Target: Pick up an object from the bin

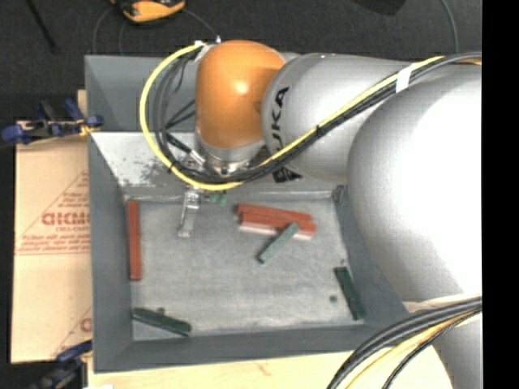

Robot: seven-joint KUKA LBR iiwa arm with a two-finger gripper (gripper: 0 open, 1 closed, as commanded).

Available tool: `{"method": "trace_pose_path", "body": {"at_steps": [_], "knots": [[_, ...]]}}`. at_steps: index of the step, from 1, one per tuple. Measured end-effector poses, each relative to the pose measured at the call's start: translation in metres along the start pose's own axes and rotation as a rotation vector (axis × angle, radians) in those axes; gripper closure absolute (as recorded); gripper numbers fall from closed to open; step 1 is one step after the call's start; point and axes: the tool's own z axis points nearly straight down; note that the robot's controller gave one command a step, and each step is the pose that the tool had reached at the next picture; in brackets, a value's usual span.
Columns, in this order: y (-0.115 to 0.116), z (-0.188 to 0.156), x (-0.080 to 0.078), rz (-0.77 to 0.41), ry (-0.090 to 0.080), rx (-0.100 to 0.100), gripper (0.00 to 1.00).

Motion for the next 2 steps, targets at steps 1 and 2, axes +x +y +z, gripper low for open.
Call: {"method": "trace_pose_path", "body": {"at_steps": [1,2], "knots": [[-0.020,0.022,-0.008,-0.131,-0.002,0.002,0.00],[-0.004,-0.031,-0.006,0.043,0.004,0.001,0.00]]}}
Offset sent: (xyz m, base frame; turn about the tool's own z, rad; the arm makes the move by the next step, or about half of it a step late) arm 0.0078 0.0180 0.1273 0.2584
